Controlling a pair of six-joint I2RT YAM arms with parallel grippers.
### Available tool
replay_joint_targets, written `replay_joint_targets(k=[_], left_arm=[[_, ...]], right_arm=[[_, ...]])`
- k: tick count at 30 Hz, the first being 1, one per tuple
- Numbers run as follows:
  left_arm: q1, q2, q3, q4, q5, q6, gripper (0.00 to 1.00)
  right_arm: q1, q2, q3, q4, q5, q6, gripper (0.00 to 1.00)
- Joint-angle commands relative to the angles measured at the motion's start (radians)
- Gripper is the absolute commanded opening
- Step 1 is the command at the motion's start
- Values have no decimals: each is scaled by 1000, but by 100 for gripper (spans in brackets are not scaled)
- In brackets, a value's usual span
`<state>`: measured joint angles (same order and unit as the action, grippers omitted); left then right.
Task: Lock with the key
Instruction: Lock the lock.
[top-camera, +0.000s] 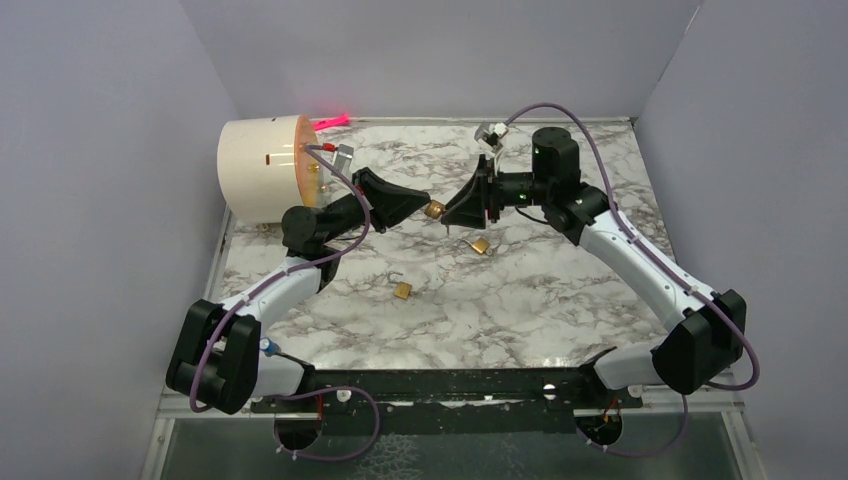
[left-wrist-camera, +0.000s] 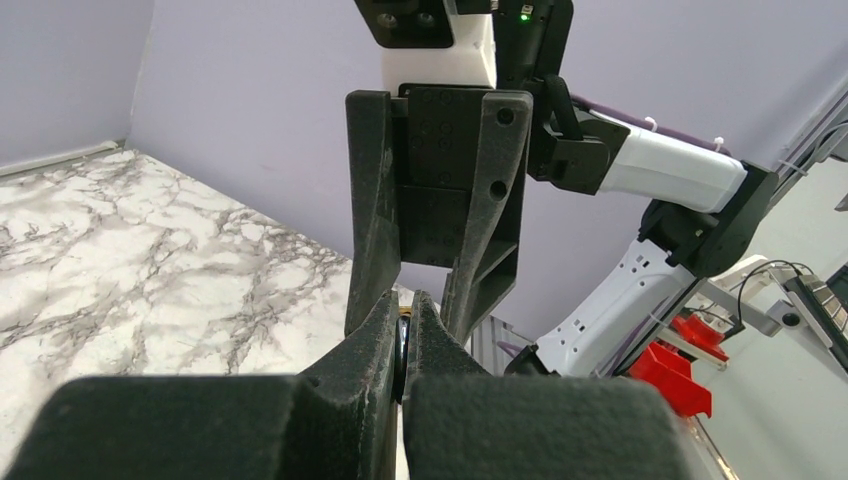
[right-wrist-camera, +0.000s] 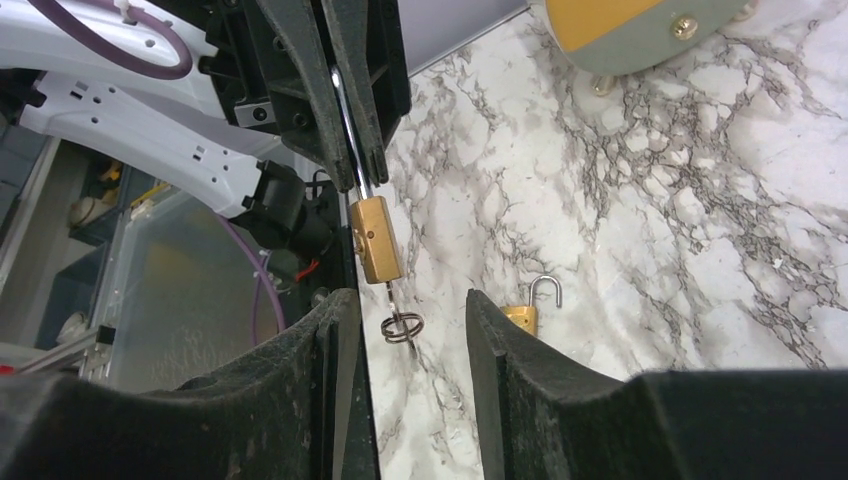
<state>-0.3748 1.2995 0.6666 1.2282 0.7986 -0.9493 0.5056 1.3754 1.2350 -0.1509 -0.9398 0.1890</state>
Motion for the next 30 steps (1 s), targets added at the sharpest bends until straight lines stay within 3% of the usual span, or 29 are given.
replay_joint_targets(k=[1,11,30], left_arm=[[5,-10,13,18,11,-5,0],[5,-9,12,18,11,-9,0],[106,-11,34,12,56,-26,0]], right_arm=[[13,19,17,-13,-33,-12,43],[16,19,11,-11,-30,-11,2],[14,-108,-179,-18,118,-22,1]])
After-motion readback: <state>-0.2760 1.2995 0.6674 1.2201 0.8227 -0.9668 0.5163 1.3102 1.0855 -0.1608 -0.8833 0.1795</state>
